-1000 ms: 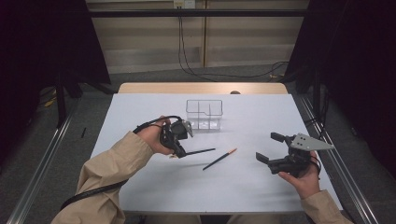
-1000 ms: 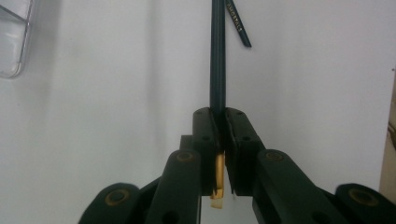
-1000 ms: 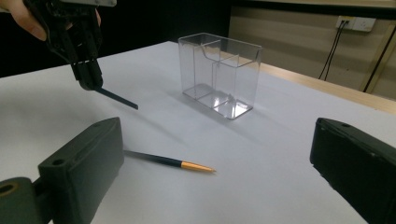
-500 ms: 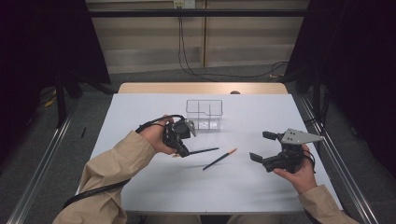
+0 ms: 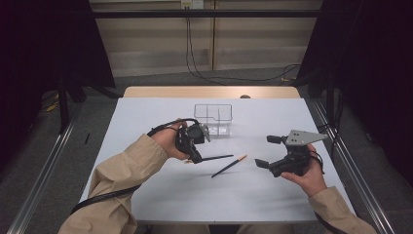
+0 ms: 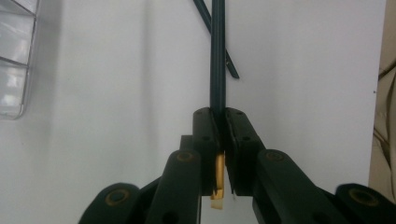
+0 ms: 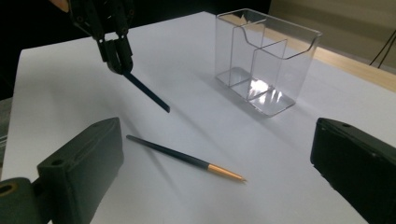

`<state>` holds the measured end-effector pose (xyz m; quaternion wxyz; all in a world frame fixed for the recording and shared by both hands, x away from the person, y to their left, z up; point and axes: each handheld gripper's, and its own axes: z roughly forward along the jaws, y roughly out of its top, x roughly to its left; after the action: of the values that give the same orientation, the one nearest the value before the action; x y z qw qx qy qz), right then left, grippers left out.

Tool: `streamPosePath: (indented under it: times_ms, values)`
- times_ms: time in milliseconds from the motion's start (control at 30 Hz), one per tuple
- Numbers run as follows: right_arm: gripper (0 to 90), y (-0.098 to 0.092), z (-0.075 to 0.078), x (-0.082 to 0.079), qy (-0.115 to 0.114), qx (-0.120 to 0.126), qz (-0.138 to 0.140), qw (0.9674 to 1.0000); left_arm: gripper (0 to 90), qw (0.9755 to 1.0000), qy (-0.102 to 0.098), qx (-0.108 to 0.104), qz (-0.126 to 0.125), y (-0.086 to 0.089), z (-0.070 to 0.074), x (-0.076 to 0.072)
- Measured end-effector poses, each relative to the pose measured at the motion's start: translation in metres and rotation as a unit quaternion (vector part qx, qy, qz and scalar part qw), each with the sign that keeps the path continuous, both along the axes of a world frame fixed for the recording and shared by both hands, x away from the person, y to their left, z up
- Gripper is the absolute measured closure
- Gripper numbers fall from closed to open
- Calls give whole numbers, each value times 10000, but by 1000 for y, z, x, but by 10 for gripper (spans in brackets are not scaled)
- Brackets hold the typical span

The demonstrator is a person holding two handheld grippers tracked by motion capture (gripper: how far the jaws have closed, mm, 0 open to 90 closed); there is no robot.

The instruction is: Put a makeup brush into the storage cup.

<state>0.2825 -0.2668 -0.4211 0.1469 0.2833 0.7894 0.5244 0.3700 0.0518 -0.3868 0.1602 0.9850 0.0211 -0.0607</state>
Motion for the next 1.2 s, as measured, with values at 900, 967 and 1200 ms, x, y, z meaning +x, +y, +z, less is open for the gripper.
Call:
streamPosePath:
  times_ms: [900, 967, 1200]
  values:
    - [97, 39, 14, 26, 788, -1361, 910, 9834, 837, 9999, -1, 45, -166, -17, -1, -3]
    - [113, 43, 14, 27, 833, -1505, 978, 9802, 837, 9997, 42, 99, -206, -18, 0, -3]
    - [165, 50, 18, 32, 934, -1792, 1174, 9723, 837, 9997, 65, 116, -207, -20, -2, -3]
